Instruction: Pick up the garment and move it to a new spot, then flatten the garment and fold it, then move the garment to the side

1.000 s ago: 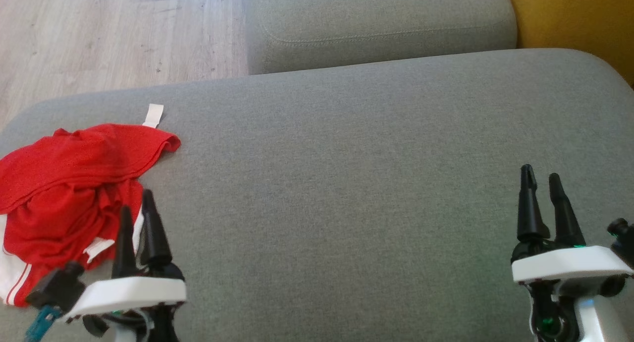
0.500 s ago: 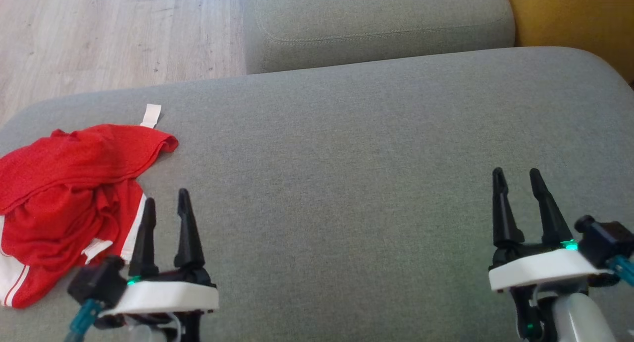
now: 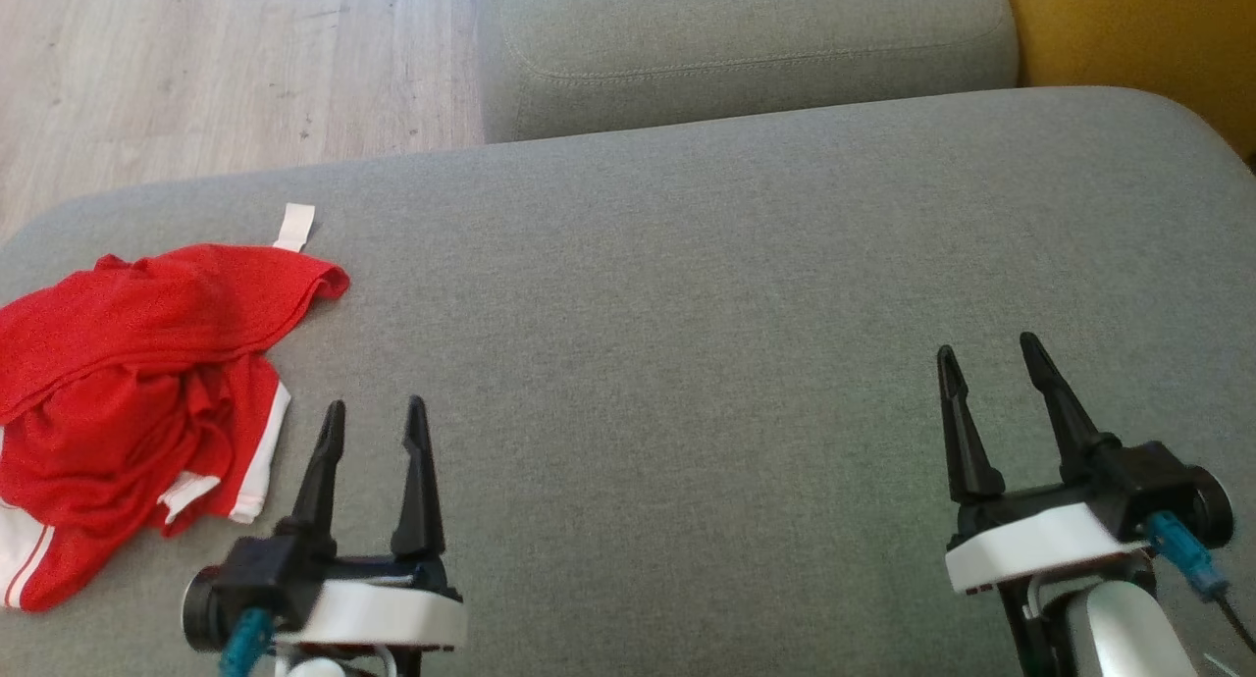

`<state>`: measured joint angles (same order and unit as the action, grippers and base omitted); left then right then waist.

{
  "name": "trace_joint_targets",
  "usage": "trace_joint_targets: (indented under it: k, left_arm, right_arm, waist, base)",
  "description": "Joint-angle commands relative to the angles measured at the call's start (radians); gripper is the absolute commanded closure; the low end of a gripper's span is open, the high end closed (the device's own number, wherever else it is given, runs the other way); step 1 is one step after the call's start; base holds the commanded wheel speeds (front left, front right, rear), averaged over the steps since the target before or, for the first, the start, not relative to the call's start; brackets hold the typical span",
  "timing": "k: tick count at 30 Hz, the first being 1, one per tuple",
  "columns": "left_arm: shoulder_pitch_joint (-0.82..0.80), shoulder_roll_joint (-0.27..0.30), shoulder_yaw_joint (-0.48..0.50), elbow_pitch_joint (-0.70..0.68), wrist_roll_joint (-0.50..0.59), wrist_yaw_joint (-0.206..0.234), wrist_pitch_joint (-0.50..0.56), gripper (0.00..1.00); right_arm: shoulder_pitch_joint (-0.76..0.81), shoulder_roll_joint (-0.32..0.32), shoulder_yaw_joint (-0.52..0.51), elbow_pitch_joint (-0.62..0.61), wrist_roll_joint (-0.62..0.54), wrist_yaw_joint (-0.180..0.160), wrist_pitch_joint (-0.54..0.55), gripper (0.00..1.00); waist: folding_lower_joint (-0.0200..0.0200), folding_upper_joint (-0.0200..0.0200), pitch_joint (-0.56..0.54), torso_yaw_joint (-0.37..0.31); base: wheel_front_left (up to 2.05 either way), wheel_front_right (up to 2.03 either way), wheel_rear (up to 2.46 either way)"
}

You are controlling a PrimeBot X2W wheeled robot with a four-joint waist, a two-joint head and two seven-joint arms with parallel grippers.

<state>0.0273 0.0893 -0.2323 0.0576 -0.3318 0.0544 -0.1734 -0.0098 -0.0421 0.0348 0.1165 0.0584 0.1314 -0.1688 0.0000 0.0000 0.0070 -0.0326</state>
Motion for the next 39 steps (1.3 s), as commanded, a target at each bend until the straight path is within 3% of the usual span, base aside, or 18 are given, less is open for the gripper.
trace_joint_targets:
  k: [1, 8, 12, 27, 39]
  left_arm:
    - [-0.040, 0.020, 0.009, -0.033, 0.045, 0.011, -0.016, 0.00]
    - [-0.041, 0.049, -0.051, -0.013, 0.141, 0.058, -0.037, 0.00]
    - [-0.036, 0.033, -0.048, -0.002, 0.131, 0.066, -0.049, 0.00]
    - [0.004, -0.037, 0.078, 0.038, 0.101, -0.082, -0.088, 0.00]
    - [-0.003, -0.039, 0.065, 0.090, 0.044, -0.088, -0.088, 0.00]
  right_arm:
    - [-0.029, -0.007, 0.022, -0.030, -0.043, -0.001, -0.021, 0.00]
    - [-0.030, -0.007, 0.027, -0.035, -0.128, -0.001, -0.041, 0.00]
    - [-0.025, -0.008, 0.039, -0.042, -0.118, -0.001, -0.053, 0.00]
    - [0.010, -0.008, 0.088, -0.038, 0.106, -0.001, -0.093, 0.00]
    - [0.010, -0.008, 0.083, -0.008, 0.184, -0.001, -0.093, 0.00]
  waist:
    - [0.0000, 0.0000, 0.000, 0.001]
    - [0.0000, 0.0000, 0.001, 0.001]
    - [0.0000, 0.0000, 0.001, 0.001]
    - [0.0000, 0.0000, 0.001, -0.012]
    - [0.0000, 0.0000, -0.001, -0.013]
  base:
    - [0.00, 0.00, 0.00]
    - [0.00, 0.00, 0.00]
    - [0.00, 0.00, 0.00]
    - [0.00, 0.00, 0.00]
    - [0.00, 0.00, 0.00]
